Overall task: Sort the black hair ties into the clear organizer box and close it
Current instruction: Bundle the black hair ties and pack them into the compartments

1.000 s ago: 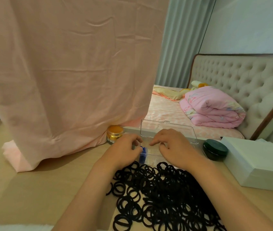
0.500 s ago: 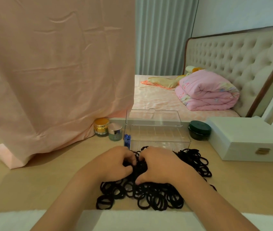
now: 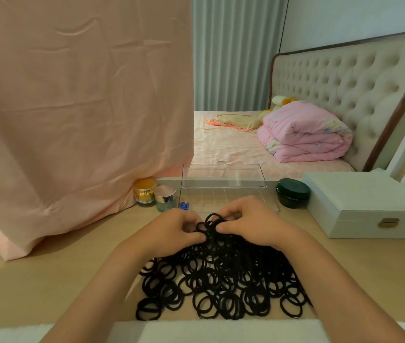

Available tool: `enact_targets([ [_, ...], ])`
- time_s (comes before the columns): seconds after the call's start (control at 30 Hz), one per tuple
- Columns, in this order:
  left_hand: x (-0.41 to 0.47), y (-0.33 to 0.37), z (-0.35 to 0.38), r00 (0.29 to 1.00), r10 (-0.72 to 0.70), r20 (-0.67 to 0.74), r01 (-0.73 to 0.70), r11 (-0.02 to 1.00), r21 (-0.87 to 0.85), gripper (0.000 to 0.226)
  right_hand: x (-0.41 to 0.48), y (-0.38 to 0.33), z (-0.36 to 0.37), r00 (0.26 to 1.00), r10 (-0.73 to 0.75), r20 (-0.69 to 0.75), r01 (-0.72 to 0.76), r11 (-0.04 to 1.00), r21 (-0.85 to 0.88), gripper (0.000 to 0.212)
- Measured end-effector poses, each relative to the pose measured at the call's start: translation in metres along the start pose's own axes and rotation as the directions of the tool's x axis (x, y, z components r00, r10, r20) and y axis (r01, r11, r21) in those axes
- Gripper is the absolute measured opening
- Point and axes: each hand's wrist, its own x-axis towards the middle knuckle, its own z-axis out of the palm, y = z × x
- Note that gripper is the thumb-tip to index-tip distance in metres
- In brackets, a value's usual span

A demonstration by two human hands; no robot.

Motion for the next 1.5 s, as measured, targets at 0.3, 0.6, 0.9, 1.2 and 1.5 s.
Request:
enact_targets([
  [0.3, 0.015, -0.002, -0.018, 0.995, -0.097, 0.018, 0.098, 0.955, -0.28, 0.025, -0.005, 0.0, -0.009, 0.992, 0.119, 0.034, -0.123, 0.955, 0.271, 0.025],
  [0.6, 0.016, 0.006, -0.006, 0.996, -0.086, 0.021, 0.087, 0.923, -0.375, 0.015, 0.0, -0.003, -0.005, 0.999, 0.039, 0.031, -0.049, 0.878, 0.477, 0.018],
  [0.9, 0.017, 0.011, -0.005, 0.997, -0.066, 0.026, 0.069, 0.836, -0.544, 0.015, 0.0, -0.014, 0.016, 0.976, 0.096, -0.195, -0.079, 0.993, 0.093, 0.042],
  [1.2, 0.014, 0.01, -0.014, 0.997, -0.032, 0.076, 0.061, 0.908, -0.415, 0.02, -0.001, -0.011, 0.014, 0.981, 0.153, -0.115, -0.139, 0.982, 0.126, 0.01],
  [1.5, 0.015, 0.008, -0.018, 1.0, -0.001, 0.017, 0.007, 0.927, -0.375, 0.016, 0.0, -0.005, 0.01, 0.992, 0.129, -0.012, -0.109, 0.879, 0.464, 0.022],
])
